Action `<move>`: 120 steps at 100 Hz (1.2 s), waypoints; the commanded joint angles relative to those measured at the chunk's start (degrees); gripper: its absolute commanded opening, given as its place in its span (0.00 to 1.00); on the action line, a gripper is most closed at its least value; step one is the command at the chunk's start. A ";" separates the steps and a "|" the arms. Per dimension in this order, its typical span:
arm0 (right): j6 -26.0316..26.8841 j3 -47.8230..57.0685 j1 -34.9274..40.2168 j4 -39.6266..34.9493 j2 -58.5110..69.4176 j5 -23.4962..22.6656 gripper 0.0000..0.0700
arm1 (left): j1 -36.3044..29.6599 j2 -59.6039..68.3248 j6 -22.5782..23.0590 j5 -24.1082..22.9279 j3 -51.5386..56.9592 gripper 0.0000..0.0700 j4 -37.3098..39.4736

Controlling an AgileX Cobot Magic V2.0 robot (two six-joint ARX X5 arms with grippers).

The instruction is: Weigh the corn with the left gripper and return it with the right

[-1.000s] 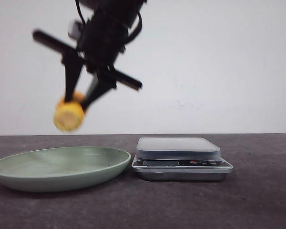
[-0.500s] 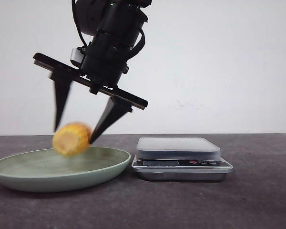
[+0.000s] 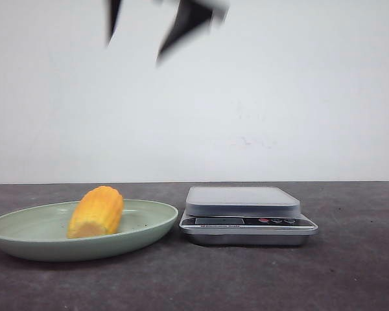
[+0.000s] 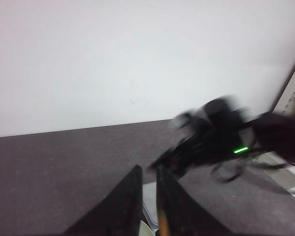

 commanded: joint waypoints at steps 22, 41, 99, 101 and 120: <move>-20.09 1.27 3.41 -0.15 -18.84 7.76 0.00 | -0.46 0.50 0.79 -2.34 -2.10 0.02 -2.69; -26.91 0.02 5.11 1.42 -28.20 5.42 0.00 | -0.48 -2.08 2.43 -3.91 -12.72 0.01 3.63; -22.99 -12.52 10.49 -3.80 -38.18 7.58 0.00 | -0.48 -23.02 -6.36 -0.76 -55.78 0.02 19.34; -22.99 -12.52 10.49 -3.89 -38.18 7.61 0.00 | -0.46 -23.17 -6.34 -0.79 -55.78 0.02 19.34; -22.99 -12.52 10.49 -3.87 -38.25 7.63 0.00 | -0.46 -24.20 -6.38 -0.94 -55.52 0.02 19.45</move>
